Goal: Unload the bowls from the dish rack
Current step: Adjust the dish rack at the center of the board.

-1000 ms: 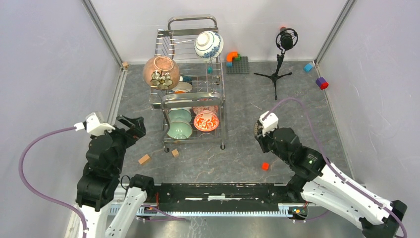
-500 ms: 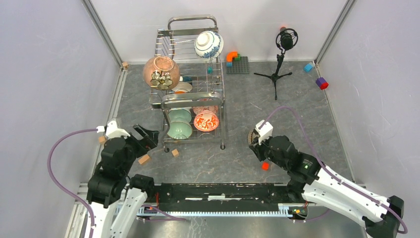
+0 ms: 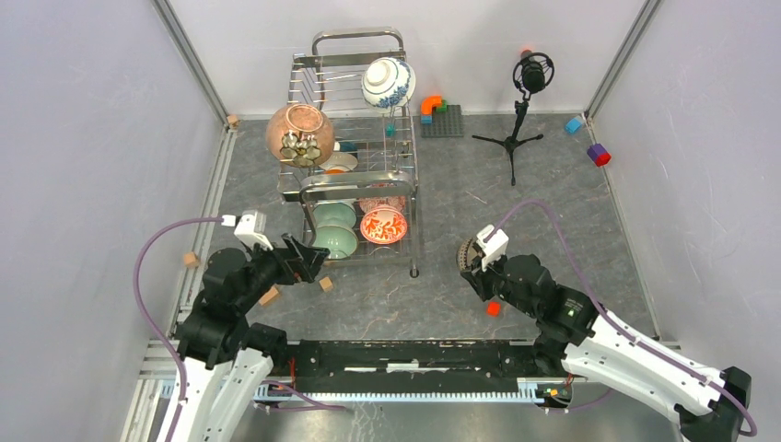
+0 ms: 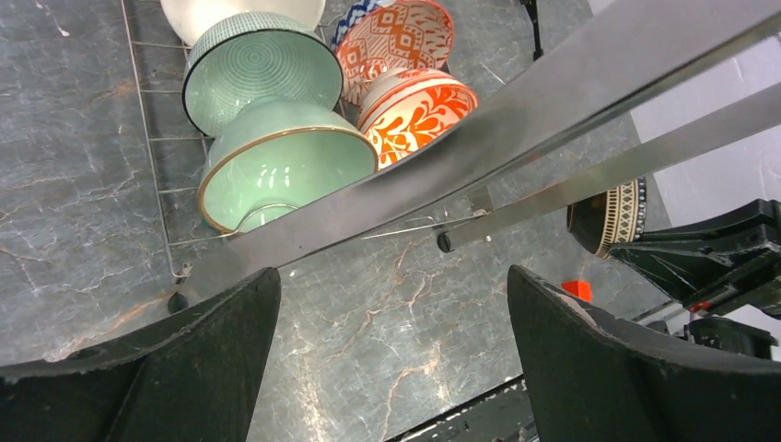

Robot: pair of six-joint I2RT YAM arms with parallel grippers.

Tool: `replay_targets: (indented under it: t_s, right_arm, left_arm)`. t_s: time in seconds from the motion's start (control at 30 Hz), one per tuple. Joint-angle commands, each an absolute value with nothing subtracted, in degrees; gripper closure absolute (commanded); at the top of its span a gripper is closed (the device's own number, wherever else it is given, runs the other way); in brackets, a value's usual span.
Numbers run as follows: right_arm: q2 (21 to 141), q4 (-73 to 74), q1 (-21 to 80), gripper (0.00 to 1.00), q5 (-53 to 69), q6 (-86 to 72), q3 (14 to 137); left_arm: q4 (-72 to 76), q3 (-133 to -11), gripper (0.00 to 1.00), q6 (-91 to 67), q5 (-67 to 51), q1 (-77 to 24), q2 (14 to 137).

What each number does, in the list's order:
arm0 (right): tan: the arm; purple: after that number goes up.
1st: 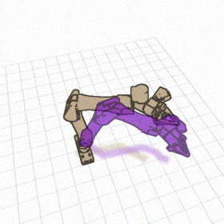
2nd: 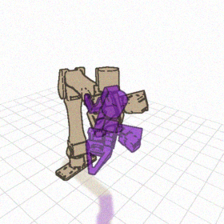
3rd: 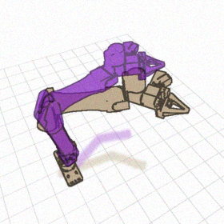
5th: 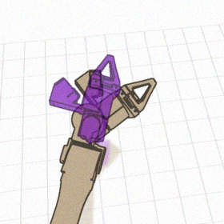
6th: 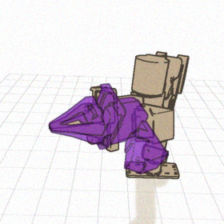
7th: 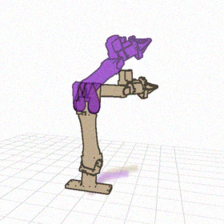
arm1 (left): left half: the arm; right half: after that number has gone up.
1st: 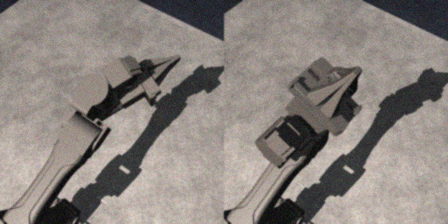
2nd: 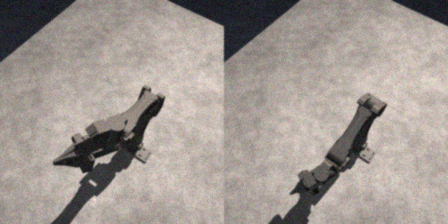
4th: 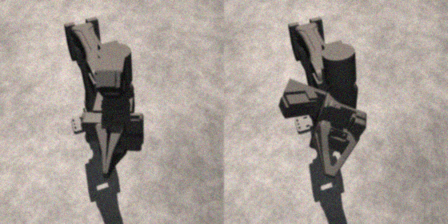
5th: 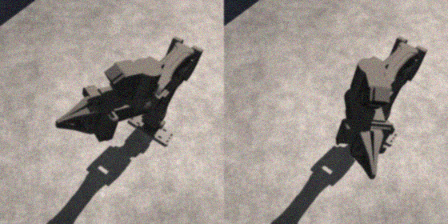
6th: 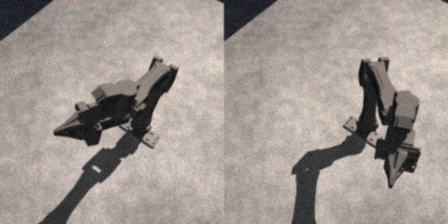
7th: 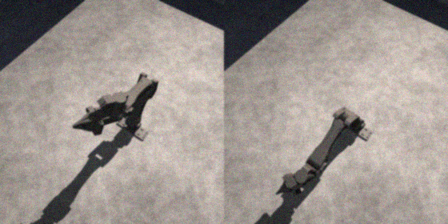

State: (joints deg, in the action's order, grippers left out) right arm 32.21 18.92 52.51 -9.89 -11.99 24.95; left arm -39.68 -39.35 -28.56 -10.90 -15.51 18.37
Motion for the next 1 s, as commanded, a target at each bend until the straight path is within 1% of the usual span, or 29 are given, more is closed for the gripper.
replay_targets:
  t_s: [0.0,0.1,0.27,0.43,0.57,0.63,0.8,0.97]
  right_arm:
    - [29.93,12.09,52.69,1.00,-10.03,-11.41,24.20]
    - [29.62,11.66,52.74,1.00,-9.98,-11.56,23.44]
    - [29.62,10.77,52.73,1.00,-9.84,-11.34,22.87]
    - [29.41,10.11,52.72,1.00,-10.03,-11.09,22.33]
    - [29.08,9.97,52.73,1.00,-10.25,-11.02,22.16]
    - [28.82,10.13,52.68,1.00,-10.60,-10.99,22.14]
    - [27.79,11.26,52.69,1.00,-11.12,-11.06,22.74]
    - [27.48,12.86,52.74,1.00,-11.55,-10.82,23.52]
  left_arm:
    - [-28.17,-35.41,0.05,-26.61,-10.91,-15.55,17.20]
    - [-23.01,-32.62,0.16,-29.45,-8.61,-15.56,16.50]
    - [-16.19,-30.09,0.39,-31.84,-7.77,-15.56,19.67]
    - [-9.62,-28.59,0.57,-34.07,-9.18,-15.77,23.78]
    - [-5.17,-28.13,0.67,-35.11,-9.06,-18.05,27.65]
    - [-3.54,-28.41,0.69,-34.95,-7.29,-20.56,29.97]
    - [-0.24,-29.46,0.69,-33.50,-2.07,-27.69,35.94]
    - [5.09,-30.28,0.70,-33.91,-0.17,-30.86,41.64]
